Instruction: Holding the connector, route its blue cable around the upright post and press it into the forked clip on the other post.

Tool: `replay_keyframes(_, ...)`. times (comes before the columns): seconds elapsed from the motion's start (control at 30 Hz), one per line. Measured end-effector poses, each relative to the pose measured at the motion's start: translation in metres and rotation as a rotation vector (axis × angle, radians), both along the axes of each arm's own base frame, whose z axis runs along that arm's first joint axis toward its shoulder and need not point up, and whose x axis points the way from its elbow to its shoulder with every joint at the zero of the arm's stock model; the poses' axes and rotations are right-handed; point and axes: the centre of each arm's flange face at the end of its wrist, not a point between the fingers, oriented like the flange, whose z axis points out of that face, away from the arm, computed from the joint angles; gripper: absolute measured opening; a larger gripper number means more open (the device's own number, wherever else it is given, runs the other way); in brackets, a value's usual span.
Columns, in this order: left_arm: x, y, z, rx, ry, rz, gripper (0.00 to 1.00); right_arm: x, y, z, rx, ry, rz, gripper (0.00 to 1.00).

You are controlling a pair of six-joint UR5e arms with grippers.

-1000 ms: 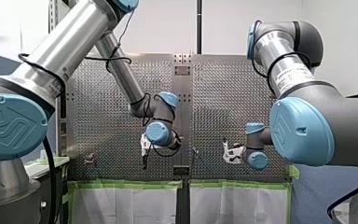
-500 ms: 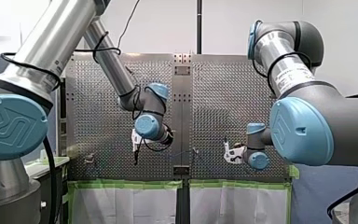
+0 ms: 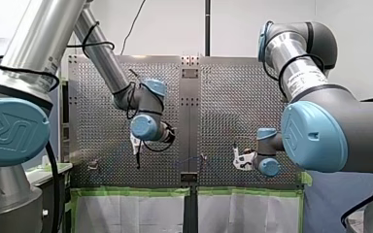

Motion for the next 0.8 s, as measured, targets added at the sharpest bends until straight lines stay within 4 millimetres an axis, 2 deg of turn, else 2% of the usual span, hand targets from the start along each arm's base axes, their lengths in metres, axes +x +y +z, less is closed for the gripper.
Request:
replay_keyframes(0.33, -0.018, 0.014, 0.017, -0.100, -0.051, -0.041, 1.00, 0.000, -0.001, 0.001, -0.001, 0.001, -0.002, 0.00)
replay_keyframes(0.8, -0.047, 0.042, 0.029, -0.112, -0.095, -0.040, 1.00, 0.000, -0.001, 0.003, -0.001, 0.006, -0.002, 0.00)
